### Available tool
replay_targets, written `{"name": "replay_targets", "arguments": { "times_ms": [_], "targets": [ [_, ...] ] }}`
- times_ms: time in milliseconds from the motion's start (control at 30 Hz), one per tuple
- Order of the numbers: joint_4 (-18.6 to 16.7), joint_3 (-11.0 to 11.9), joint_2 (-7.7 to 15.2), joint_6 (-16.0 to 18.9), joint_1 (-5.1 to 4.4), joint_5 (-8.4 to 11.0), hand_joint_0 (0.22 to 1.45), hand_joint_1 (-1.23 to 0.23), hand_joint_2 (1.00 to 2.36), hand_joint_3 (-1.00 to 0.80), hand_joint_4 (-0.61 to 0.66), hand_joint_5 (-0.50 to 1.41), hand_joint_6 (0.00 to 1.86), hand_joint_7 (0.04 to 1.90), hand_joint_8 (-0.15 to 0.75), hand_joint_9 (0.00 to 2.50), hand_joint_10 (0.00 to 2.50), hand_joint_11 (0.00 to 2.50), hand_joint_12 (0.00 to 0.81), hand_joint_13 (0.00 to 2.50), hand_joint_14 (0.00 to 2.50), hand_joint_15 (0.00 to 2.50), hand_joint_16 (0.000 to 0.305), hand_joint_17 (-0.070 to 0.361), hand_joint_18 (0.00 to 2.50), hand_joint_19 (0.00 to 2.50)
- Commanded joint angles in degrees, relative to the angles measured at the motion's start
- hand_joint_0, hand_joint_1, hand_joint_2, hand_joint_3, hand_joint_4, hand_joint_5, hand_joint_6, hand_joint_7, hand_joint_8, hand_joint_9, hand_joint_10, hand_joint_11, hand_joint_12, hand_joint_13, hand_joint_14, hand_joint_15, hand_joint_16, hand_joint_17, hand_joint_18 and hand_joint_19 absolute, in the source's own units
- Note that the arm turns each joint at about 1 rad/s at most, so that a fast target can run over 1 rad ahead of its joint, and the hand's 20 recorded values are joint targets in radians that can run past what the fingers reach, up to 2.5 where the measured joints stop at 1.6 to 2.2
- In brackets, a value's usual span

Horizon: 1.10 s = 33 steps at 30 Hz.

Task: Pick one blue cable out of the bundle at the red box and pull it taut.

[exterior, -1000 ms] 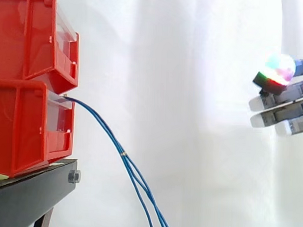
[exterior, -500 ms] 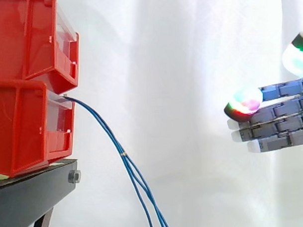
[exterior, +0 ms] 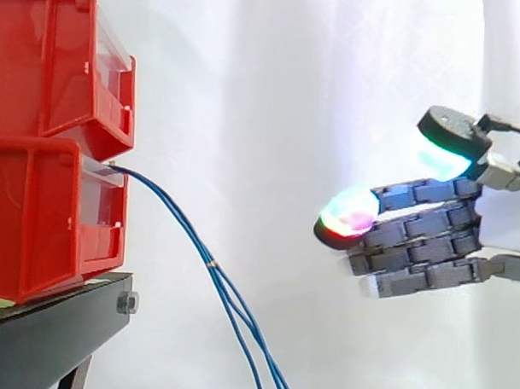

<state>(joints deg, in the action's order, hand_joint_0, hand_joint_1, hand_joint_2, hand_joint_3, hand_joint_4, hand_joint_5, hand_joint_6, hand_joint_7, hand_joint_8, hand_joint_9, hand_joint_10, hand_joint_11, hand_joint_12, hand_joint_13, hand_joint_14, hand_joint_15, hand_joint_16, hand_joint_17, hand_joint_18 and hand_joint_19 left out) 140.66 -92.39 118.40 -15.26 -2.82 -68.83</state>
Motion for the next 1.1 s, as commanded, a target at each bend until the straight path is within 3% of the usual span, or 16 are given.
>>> {"name": "replay_targets", "arguments": {
  "times_ms": [0, 267, 333, 400, 433, 533, 667, 700, 833, 1067],
  "targets": [
    [0.15, 2.31, 2.80, 0.32, 0.09, -0.51, 0.56, -0.71, 1.00, -0.50, 0.42, -0.17, 0.50, 0.91, 0.279, 0.09, 0.00, 0.00, 0.369, 0.00, 0.00, 0.00, 0.066, 0.149, 0.00, 0.11],
    [-2.23, 2.48, 5.00, 0.76, -0.35, -0.95, 0.57, -0.71, 1.00, -0.50, 0.42, -0.17, 0.50, 0.90, 0.278, 0.10, 0.00, 0.00, 0.371, 0.00, 0.00, 0.00, 0.066, 0.149, 0.00, 0.11],
    [-3.11, 3.01, 6.06, 1.02, -0.52, -1.22, 0.57, -0.71, 1.00, -0.50, 0.42, -0.17, 0.50, 0.90, 0.278, 0.10, 0.00, 0.00, 0.371, 0.00, 0.00, 0.00, 0.066, 0.149, 0.00, 0.12],
    [-3.72, 4.77, 8.25, 2.08, -0.44, -1.39, 0.57, -0.71, 1.00, -0.50, 0.42, -0.17, 0.50, 0.91, 0.279, 0.10, 0.00, 0.00, 0.370, 0.00, 0.00, 0.00, 0.066, 0.148, 0.00, 0.10],
    [-3.55, 6.44, 10.01, 4.28, -0.17, -2.18, 0.57, -0.70, 1.00, -0.50, 0.42, -0.17, 0.50, 0.91, 0.278, 0.10, 0.00, 0.00, 0.370, 0.00, 0.00, 0.00, 0.066, 0.149, 0.00, 0.11],
    [-2.32, 7.67, 10.63, 5.77, -0.35, -2.89, 0.57, -0.70, 1.00, -0.50, 0.42, -0.16, 0.50, 0.91, 0.278, 0.09, 0.00, 0.00, 0.371, 0.00, 0.00, 0.00, 0.066, 0.149, 0.00, 0.11],
    [-2.67, 7.67, 10.80, 4.54, -0.70, -3.24, 0.57, -0.70, 1.00, -0.50, 0.42, -0.16, 0.50, 0.90, 0.279, 0.10, 0.00, 0.00, 0.371, 0.00, 0.00, 0.00, 0.066, 0.149, 0.00, 0.11],
    [-4.43, 7.76, 12.30, 4.36, -0.79, -3.33, 0.57, -0.70, 1.00, -0.50, 0.42, -0.16, 0.50, 0.90, 0.279, 0.10, 0.00, 0.00, 0.371, 0.00, 0.00, 0.00, 0.066, 0.149, 0.00, 0.12],
    [-5.74, 8.81, 13.70, 4.80, -0.88, -3.42, 0.57, -0.70, 1.00, -0.50, 0.43, -0.16, 0.50, 0.90, 0.279, 0.10, 0.00, 0.00, 0.371, 0.00, 0.00, 0.00, 0.066, 0.149, 0.00, 0.12],
    [-5.22, 15.23, 18.19, 6.65, -1.05, -5.61, 0.56, -0.73, 1.00, -0.50, 0.44, -0.15, 0.50, 0.89, 0.288, 0.15, 0.00, 0.00, 0.377, 0.00, 0.00, 0.00, 0.067, 0.151, 0.00, 0.07]
  ]
}}
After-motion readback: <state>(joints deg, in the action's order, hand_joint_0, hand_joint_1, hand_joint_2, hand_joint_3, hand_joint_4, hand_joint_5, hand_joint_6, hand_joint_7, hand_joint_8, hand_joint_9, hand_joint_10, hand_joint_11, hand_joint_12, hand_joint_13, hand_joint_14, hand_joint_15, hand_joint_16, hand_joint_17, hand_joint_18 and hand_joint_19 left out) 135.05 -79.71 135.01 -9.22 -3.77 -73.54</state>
